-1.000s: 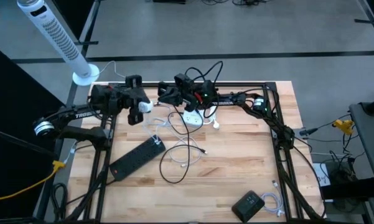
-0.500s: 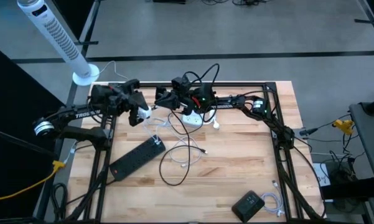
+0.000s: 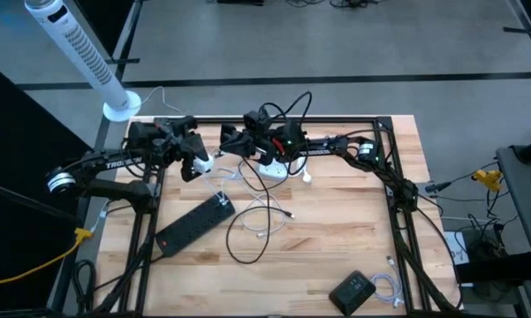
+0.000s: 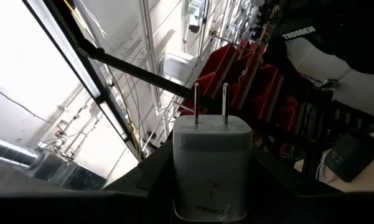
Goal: Insert USB
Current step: Insert the black charger cable into the white charger adapter
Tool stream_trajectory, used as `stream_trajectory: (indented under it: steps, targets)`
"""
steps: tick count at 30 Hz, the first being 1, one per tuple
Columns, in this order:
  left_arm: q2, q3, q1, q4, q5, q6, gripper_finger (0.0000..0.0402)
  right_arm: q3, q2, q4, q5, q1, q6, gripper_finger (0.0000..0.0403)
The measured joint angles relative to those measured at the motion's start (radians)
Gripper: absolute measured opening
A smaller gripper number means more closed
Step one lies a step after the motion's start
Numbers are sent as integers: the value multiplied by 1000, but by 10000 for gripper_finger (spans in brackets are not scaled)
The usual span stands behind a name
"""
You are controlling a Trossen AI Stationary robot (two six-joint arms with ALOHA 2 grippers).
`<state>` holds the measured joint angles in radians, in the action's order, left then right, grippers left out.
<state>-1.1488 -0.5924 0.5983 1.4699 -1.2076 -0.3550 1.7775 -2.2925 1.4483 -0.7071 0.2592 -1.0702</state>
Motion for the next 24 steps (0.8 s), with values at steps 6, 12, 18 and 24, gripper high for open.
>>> stream_trajectory:
  steps: [6,12,18,24]
  targets:
    - [0,-17,-1,0,-3,18,143,0,2,0,1,-10,45,14]
    - [2,-33,-6,1,-15,50,143,0,6,0,1,-19,73,14]
    - [10,-33,-16,4,-15,52,143,-1,11,-1,-4,-24,79,14]
    - [44,-33,-17,4,-16,69,143,-1,15,-7,-34,-21,62,14]
